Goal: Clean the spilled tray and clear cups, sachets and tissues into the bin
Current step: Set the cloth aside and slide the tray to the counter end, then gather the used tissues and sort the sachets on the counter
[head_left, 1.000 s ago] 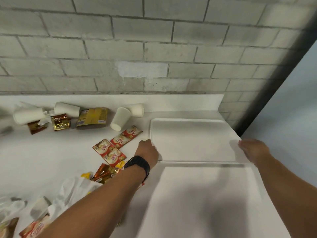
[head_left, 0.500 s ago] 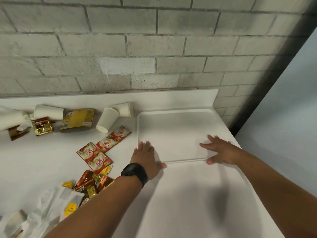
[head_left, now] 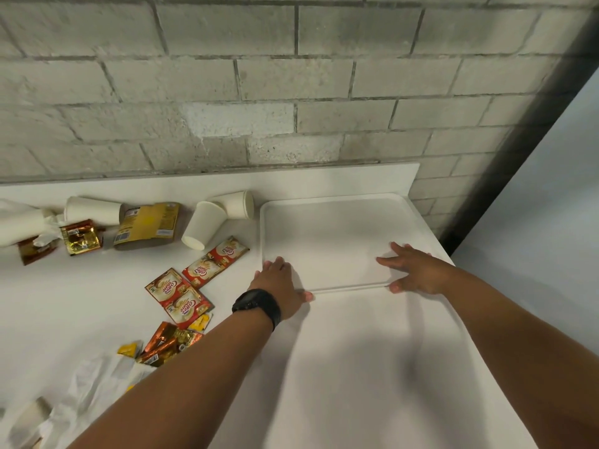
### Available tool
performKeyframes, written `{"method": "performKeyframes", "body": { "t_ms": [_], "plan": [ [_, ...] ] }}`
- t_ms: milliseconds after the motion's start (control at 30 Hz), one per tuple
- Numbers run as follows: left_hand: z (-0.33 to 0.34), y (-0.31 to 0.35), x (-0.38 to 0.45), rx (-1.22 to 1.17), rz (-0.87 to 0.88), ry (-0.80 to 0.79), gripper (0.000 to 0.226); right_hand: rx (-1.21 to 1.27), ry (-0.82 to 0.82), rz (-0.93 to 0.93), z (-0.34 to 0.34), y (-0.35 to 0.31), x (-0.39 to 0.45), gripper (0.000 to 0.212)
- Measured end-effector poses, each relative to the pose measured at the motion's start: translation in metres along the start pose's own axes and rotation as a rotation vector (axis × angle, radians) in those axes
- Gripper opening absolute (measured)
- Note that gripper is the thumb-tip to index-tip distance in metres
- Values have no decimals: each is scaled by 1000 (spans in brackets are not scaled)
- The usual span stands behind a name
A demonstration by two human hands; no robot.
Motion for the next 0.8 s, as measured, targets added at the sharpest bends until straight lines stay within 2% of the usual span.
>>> {"method": "performKeyframes", "body": {
  "t_ms": [133, 267, 367, 467, 600, 800],
  "plan": [
    [-1, -1, 3, -7, -28, -14, 80, -72, 7, 43, -1, -10, -6, 71],
    [0, 0, 2, 64, 15, 48, 85, -228, 54, 115, -1, -23, -13, 70],
    [5, 0, -6, 118, 54, 105, 91, -338, 159, 167, 6, -34, -22, 73],
    [10, -2, -17, 135, 87, 97, 91, -393, 244, 203, 14, -44, -29, 71],
    [8, -13, -35, 135, 95, 98, 85, -341, 272, 136, 20, -72, -32, 68],
    [-8, -43, -72, 119, 105, 160, 70, -180, 217, -55, 28, -134, -33, 61]
  ]
}}
Point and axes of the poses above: each hand's wrist, its own x-axis towards the middle knuckle, its own z-axis out of the palm, y = z × x, the point moved 2 cm from there along x, towards the middle knuckle, and after that the axes turned 7 degrees about -x, right-handed, at the moved point
